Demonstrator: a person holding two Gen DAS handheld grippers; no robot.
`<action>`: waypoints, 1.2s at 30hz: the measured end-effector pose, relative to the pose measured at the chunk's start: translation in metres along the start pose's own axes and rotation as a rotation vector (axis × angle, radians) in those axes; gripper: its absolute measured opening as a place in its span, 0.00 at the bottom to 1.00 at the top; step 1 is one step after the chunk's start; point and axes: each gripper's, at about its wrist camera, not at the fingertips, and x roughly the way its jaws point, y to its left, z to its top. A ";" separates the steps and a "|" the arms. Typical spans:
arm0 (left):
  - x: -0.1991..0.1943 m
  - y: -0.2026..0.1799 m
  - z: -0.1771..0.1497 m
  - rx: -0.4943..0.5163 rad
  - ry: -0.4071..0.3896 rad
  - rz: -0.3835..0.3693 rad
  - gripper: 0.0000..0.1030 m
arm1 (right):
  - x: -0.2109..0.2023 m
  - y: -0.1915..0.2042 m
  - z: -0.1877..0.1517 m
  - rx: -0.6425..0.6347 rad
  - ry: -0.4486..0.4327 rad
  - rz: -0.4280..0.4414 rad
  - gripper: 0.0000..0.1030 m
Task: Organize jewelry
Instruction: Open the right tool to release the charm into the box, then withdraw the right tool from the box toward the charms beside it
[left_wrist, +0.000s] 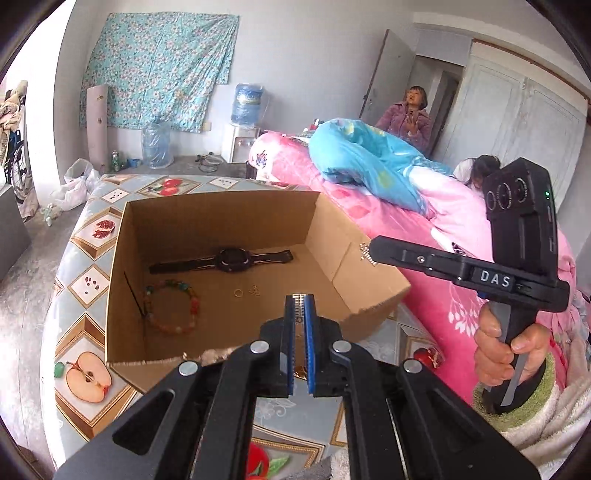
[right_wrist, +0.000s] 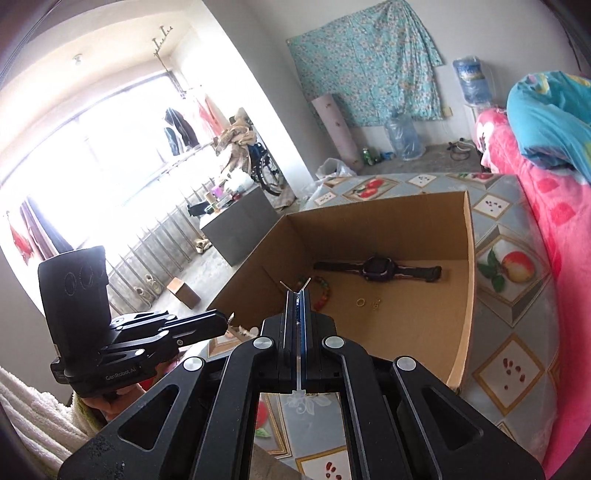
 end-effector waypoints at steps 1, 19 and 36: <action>0.012 0.006 0.007 -0.019 0.033 0.006 0.04 | 0.007 -0.004 0.003 0.004 0.019 -0.007 0.00; 0.117 0.053 0.029 -0.125 0.310 0.096 0.04 | 0.050 -0.029 0.010 -0.059 0.176 -0.122 0.13; 0.030 0.037 0.007 -0.054 0.032 0.072 0.07 | -0.019 0.000 0.002 -0.087 -0.017 -0.052 0.34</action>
